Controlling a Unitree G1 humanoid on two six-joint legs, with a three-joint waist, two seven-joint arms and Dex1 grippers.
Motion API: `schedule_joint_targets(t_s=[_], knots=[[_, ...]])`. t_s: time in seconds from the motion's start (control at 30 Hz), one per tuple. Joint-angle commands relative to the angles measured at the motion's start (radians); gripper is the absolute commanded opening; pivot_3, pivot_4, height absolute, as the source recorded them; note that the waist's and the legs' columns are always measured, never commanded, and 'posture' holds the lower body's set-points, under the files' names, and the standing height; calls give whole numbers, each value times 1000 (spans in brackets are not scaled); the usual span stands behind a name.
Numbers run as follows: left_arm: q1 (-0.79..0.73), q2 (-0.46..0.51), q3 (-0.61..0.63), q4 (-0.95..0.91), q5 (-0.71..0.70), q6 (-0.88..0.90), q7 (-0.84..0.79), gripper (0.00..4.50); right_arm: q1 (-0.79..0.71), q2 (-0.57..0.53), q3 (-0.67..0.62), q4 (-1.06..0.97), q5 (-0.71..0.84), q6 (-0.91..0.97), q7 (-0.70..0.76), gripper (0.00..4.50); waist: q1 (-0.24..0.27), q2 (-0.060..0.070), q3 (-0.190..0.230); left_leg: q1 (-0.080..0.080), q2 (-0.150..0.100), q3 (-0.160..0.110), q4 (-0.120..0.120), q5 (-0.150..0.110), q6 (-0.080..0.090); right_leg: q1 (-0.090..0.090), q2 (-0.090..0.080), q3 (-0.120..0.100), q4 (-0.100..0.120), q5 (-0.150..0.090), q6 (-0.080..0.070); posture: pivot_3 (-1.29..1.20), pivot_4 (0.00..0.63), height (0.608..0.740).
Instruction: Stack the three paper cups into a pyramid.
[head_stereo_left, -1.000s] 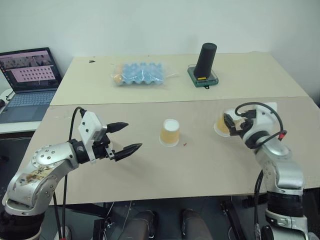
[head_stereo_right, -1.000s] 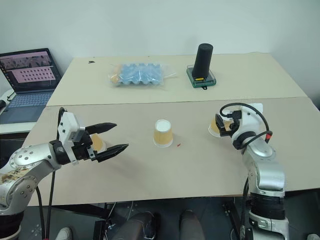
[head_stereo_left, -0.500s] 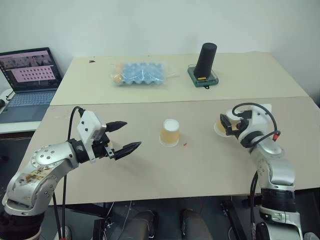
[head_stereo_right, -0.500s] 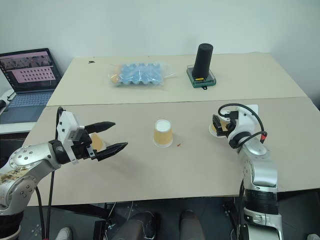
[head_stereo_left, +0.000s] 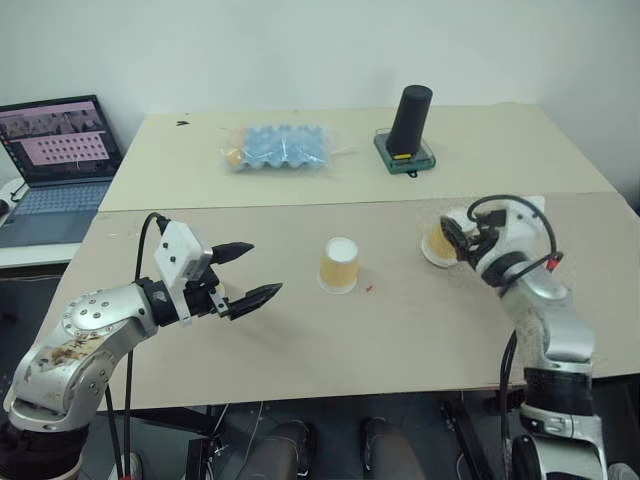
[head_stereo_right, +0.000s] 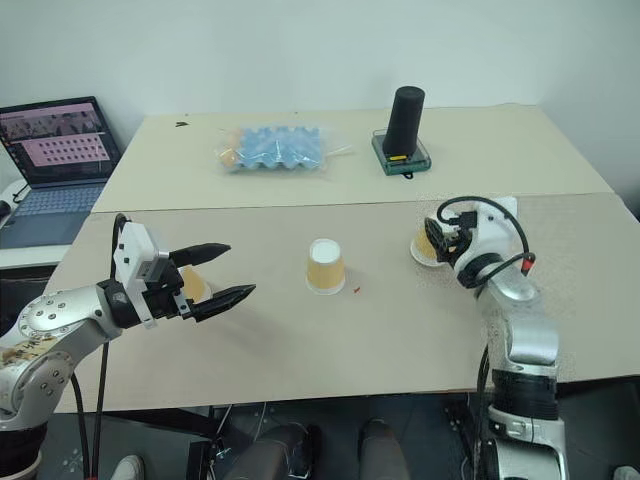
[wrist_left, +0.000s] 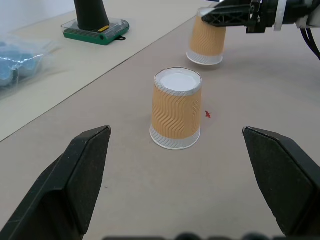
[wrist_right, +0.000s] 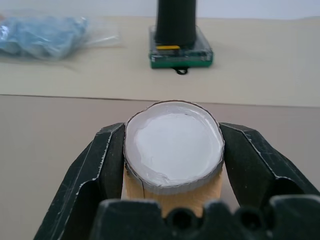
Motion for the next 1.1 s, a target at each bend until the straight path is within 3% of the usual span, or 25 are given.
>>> schedule_joint_targets(t_s=[0.03,0.13,0.37,1.1], knots=[[-6,4,20,-24,-7,2,5,4500,-53,-105,-1,-95,162,40,253,2649,0,0,0,0,1,0,0,0,0,0,1,0,0,0,0,0,150,740],[-7,4,19,-27,-10,4,7,4500,-58,-148,2,-60,223,60,356,2649,1,-3,-2,2,3,0,0,-2,1,1,2,-1,-2,0,0,0,150,740],[-1,6,29,-44,-22,13,15,4500,-44,-231,108,58,157,-26,560,2649,6,-3,-1,2,2,1,2,-3,1,1,0,-1,-2,0,0,0,150,740],[-7,12,60,-54,-44,40,38,4500,-88,-96,257,63,68,-75,554,2649,5,-3,-1,1,3,3,2,-3,1,0,1,2,0,1,-1,0,150,740]])
